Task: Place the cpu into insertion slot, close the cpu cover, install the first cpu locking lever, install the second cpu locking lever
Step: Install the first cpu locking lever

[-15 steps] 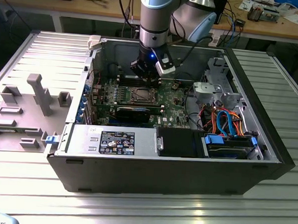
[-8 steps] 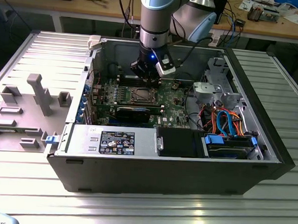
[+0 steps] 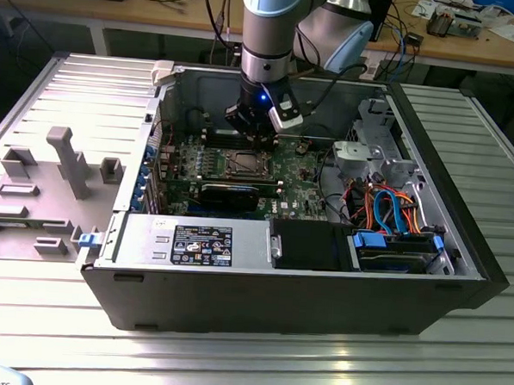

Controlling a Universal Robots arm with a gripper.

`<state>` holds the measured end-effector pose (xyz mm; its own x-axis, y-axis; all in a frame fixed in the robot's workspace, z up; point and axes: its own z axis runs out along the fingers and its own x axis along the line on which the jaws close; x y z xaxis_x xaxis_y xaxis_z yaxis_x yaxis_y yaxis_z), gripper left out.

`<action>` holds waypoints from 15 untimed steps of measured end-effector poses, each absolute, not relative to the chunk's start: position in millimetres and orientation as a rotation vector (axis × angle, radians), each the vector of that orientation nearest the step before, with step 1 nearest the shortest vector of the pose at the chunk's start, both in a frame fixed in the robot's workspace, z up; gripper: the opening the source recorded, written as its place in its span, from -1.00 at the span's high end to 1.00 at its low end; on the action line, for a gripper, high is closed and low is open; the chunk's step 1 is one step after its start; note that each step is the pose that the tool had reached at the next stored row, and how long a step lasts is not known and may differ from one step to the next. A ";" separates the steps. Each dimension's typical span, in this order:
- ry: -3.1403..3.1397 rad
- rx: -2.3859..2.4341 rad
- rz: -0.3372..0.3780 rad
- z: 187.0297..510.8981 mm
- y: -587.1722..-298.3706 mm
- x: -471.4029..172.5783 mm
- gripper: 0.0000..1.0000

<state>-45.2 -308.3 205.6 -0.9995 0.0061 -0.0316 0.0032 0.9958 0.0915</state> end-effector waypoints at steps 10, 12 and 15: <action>3.107 0.007 0.137 204.2 -308.4 -44.9 0.79; 3.107 0.007 0.137 203.8 -308.5 -44.8 0.79; 3.107 0.007 0.137 203.8 -309.0 -44.8 0.79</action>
<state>-44.8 -309.0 203.8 -0.9995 0.0060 -0.0316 0.0032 0.9961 0.0880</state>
